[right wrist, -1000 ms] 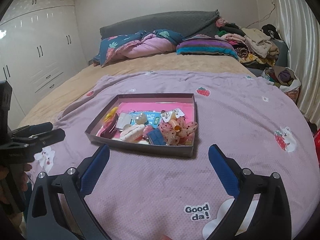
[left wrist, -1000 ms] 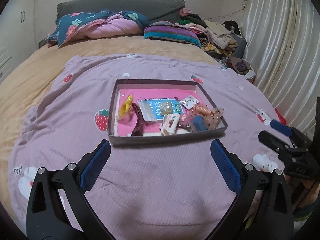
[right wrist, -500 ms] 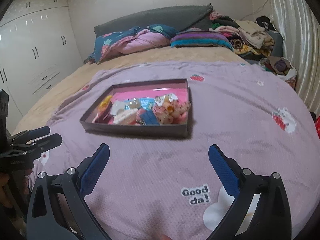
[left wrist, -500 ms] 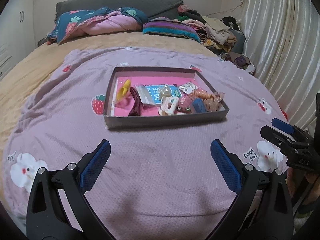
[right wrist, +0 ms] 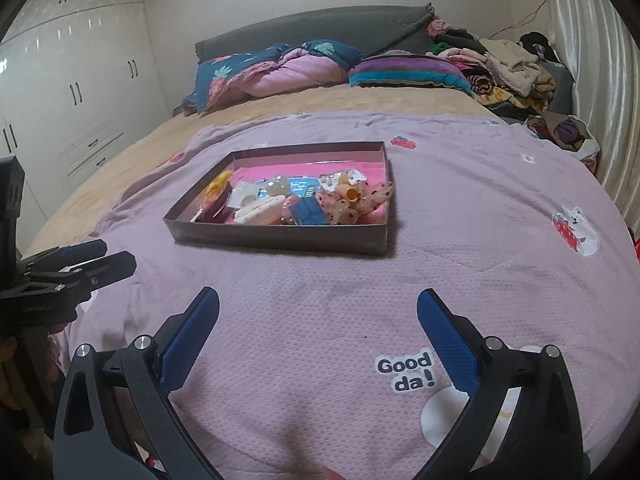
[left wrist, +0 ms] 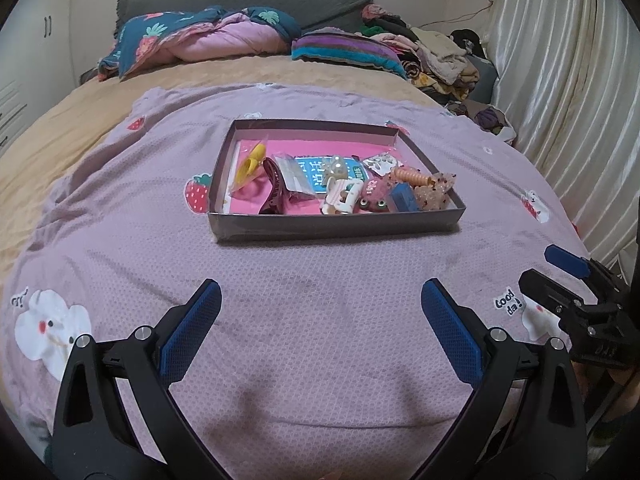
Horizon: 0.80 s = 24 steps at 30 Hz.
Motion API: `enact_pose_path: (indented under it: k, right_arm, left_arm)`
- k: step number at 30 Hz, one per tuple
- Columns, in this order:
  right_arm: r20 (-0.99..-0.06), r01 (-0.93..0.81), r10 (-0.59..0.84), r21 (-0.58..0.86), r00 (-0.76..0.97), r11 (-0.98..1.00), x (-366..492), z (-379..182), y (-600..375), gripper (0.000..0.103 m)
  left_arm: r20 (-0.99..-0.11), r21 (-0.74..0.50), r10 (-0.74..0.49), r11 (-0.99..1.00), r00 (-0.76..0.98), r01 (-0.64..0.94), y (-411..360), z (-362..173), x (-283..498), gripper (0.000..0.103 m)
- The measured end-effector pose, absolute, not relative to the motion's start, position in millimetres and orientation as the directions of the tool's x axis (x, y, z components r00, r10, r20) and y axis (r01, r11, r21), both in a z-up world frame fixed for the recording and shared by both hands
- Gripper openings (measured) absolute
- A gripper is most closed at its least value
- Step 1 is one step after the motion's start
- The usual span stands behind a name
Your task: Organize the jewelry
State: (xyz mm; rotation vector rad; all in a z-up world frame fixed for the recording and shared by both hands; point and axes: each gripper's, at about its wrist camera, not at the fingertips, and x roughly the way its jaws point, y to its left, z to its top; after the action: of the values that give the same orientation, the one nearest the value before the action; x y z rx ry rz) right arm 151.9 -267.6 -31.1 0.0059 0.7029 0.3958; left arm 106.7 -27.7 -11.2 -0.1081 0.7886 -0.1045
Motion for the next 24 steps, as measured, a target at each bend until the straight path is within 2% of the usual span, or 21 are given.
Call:
enact_pose_path:
  k: [24]
  right_arm:
    - [-0.635, -0.353, 0.358, 0.141, 0.684, 0.925, 153.2, -32.5, -264.8, 0.099]
  left_arm:
    - [-0.702, -0.137, -0.128, 0.99, 0.701, 0.043, -25.2, -11.9, 105.2, 0.094]
